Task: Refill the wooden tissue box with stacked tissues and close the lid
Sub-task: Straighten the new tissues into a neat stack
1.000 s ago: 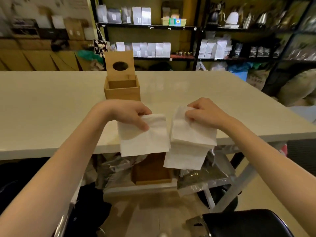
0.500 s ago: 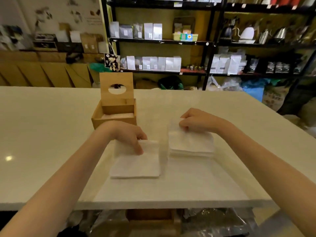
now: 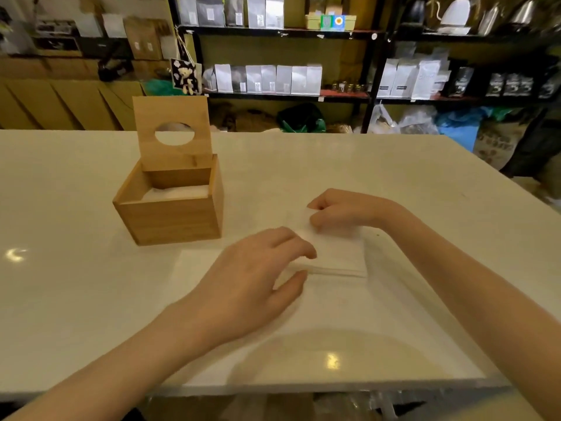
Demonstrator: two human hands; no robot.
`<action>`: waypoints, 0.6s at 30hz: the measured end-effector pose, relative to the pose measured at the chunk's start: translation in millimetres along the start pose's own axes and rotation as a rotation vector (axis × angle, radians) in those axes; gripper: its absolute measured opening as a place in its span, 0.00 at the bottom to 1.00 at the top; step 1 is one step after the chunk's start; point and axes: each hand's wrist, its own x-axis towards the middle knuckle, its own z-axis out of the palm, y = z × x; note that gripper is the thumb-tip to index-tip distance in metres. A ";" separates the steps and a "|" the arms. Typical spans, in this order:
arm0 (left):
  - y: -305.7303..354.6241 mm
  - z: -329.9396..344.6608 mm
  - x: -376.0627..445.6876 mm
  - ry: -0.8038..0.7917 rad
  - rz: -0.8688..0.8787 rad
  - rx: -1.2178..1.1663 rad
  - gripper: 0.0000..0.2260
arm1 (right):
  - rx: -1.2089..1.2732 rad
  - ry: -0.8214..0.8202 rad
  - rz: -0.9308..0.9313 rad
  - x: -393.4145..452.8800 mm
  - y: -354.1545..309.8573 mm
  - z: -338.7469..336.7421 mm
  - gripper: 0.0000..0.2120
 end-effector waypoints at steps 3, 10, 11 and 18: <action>10.2 18.0 -4.8 -0.129 -0.167 -0.302 0.12 | -0.023 -0.004 0.001 -1.9 0.6 -3.0 0.11; 6.5 36.9 2.6 -0.266 -0.825 -1.514 0.20 | 0.041 0.067 -0.021 -13.1 -13.2 -27.9 0.16; 6.4 34.7 4.1 -0.234 -0.843 -1.602 0.19 | 0.048 0.083 -0.025 -14.2 -16.0 -33.2 0.15; -5.5 16.8 19.5 -0.175 -0.663 -1.829 0.16 | 0.231 0.155 -0.071 -27.2 -40.9 -54.9 0.12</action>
